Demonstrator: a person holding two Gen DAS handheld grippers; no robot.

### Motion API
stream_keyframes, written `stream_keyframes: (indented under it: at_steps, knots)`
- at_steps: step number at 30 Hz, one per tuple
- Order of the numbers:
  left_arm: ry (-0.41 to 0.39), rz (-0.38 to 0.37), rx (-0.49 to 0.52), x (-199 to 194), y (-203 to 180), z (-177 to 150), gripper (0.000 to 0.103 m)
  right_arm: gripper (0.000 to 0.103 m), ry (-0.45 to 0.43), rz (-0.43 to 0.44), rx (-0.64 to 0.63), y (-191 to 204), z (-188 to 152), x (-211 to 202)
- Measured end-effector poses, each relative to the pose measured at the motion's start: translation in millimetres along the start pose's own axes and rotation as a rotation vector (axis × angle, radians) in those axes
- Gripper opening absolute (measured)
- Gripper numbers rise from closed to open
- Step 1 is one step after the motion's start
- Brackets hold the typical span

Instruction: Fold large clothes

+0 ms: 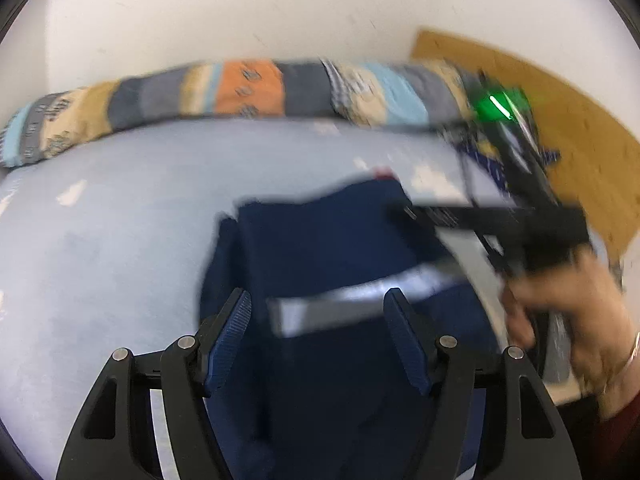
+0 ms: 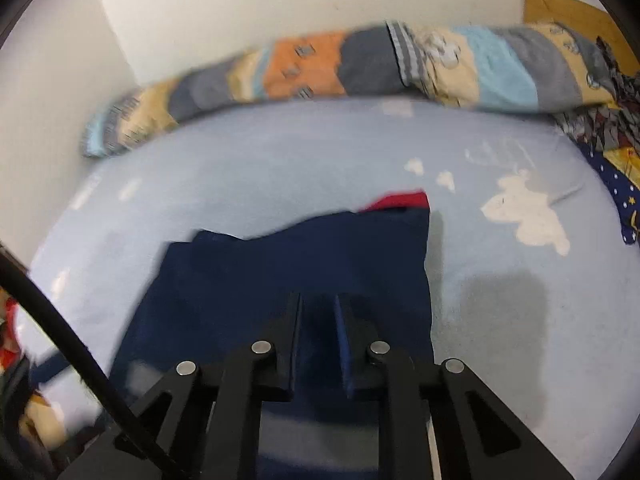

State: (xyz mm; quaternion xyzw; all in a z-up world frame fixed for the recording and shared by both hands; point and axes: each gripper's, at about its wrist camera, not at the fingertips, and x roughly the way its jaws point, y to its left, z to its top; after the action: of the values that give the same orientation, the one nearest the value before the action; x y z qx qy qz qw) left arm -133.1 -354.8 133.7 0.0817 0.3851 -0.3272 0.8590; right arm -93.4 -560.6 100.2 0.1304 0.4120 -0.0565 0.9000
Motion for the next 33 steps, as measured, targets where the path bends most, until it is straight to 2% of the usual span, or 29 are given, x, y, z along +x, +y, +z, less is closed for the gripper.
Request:
stream_keyframes:
  at_steps: [2, 5, 7, 9, 11, 14, 16, 20, 23, 25, 27, 30, 33]
  knots:
    - [0.062, 0.03, 0.028, 24, -3, -11, 0.068, 0.018, 0.032, -0.021, -0.003, -2, -1, 20]
    - [0.138, 0.096, 0.042, 59, 3, -24, 0.071, 0.017, 0.117, 0.045, 0.054, -14, -4, 47]
    - [0.134, 0.089, 0.011, 68, 9, -23, 0.076, 0.017, 0.12, 0.064, 0.076, -18, -4, 49]
    - [0.134, 0.086, -0.009, 66, 10, -19, 0.076, 0.017, 0.091, 0.064, 0.067, -14, -2, 34]
    - [0.11, 0.099, -0.027, 52, 9, -16, 0.076, 0.017, 0.036, 0.072, 0.055, -10, -2, 0]
    - [0.051, 0.13, 0.012, 29, 0, -20, 0.076, 0.021, 0.0, 0.001, -0.018, 0, -18, -52]
    - [0.023, 0.133, 0.009, 16, -6, -27, 0.076, 0.026, 0.016, -0.009, -0.025, 4, -43, -75]
    - [0.046, 0.147, -0.087, 6, -6, -58, 0.076, 0.027, 0.059, 0.019, -0.002, 14, -117, -99]
    - [0.063, 0.195, -0.091, 13, -5, -79, 0.076, 0.027, 0.076, 0.013, 0.015, 19, -156, -103]
    - [0.029, 0.223, -0.055, 15, -7, -90, 0.086, 0.027, 0.116, -0.008, -0.018, 23, -168, -88]
    - [-0.019, 0.26, -0.023, 16, -9, -98, 0.09, 0.031, 0.143, -0.018, -0.018, 23, -168, -71]
    - [-0.056, 0.277, -0.04, 15, -11, -105, 0.09, 0.037, 0.143, -0.024, -0.019, 23, -168, -62]
    - [-0.084, 0.294, -0.049, 15, -13, -107, 0.09, 0.05, 0.129, -0.043, -0.049, 32, -174, -62]
